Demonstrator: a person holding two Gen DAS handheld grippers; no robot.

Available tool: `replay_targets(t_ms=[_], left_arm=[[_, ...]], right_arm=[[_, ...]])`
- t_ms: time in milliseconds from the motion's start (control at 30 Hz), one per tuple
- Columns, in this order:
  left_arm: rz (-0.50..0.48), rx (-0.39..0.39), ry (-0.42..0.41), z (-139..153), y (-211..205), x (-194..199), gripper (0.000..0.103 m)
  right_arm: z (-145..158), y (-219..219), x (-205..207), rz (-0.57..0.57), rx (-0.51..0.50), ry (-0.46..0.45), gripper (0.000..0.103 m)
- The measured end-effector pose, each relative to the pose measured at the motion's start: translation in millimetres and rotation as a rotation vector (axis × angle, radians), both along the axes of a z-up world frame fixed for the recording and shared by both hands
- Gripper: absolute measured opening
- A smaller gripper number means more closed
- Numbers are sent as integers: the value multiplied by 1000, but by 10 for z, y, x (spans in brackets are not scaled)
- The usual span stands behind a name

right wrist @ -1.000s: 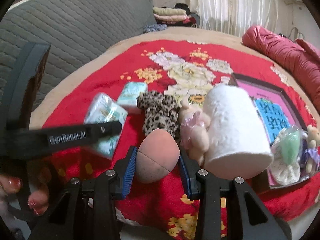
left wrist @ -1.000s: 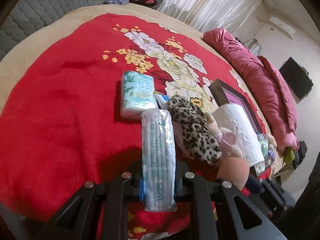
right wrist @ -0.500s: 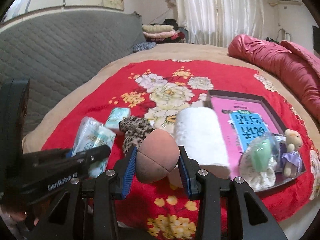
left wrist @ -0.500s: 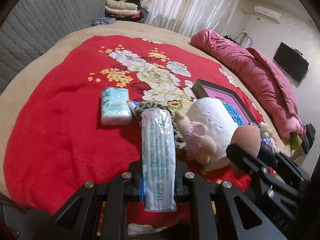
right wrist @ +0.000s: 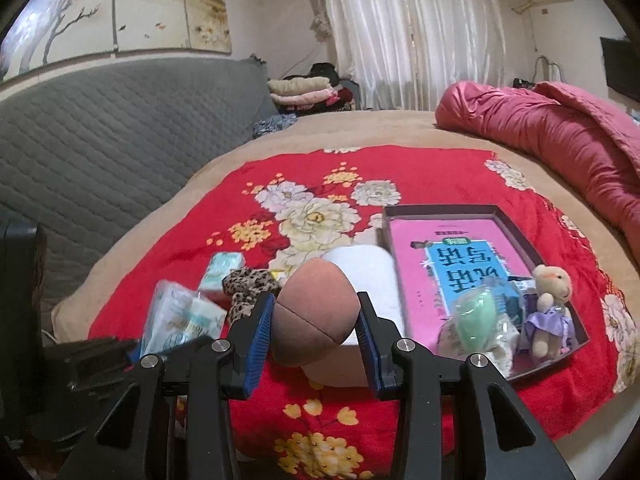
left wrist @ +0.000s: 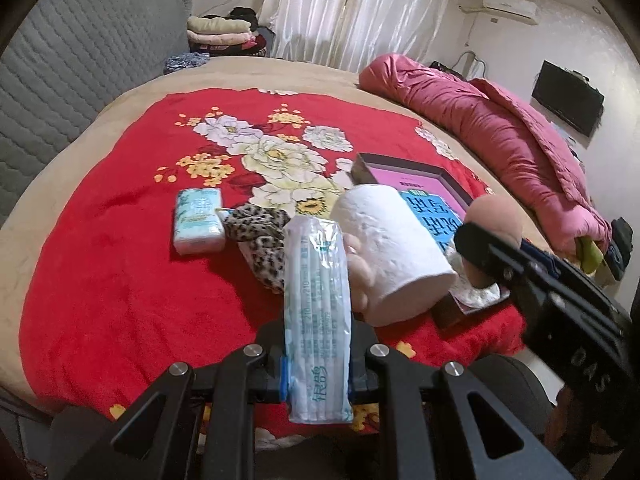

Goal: Organize soft objects
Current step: 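Carry the wrapped pack with the left tool while the right tool carries the makeup sponge to the tray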

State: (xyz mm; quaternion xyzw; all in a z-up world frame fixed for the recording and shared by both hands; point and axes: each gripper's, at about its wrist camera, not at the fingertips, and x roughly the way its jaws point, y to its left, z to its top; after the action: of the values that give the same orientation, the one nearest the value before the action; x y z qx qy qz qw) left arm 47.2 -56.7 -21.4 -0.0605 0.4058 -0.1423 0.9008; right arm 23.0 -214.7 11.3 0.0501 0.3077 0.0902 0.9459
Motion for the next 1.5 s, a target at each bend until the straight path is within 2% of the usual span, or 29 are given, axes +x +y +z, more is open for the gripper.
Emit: replay_targets(t_ms=[567, 933, 1233, 1400, 1500], left_arm=[[-96, -13, -29, 391, -568, -250, 19], [-163, -9, -58, 611, -1036, -185, 19], [-230, 3, -26, 510, -1366, -86, 19], [-262, -4, 8, 360, -1515, 9, 19], [-275, -37, 48, 257, -1594, 108, 19]], right_arm=[[283, -519, -226, -118, 84, -97, 41], [318, -1094, -315, -274, 163, -124, 41], [256, -1409, -350, -364, 209, -114, 41], [215, -1521, -308, -397, 176, -105, 41], [154, -1616, -297, -427, 155, -93, 41]])
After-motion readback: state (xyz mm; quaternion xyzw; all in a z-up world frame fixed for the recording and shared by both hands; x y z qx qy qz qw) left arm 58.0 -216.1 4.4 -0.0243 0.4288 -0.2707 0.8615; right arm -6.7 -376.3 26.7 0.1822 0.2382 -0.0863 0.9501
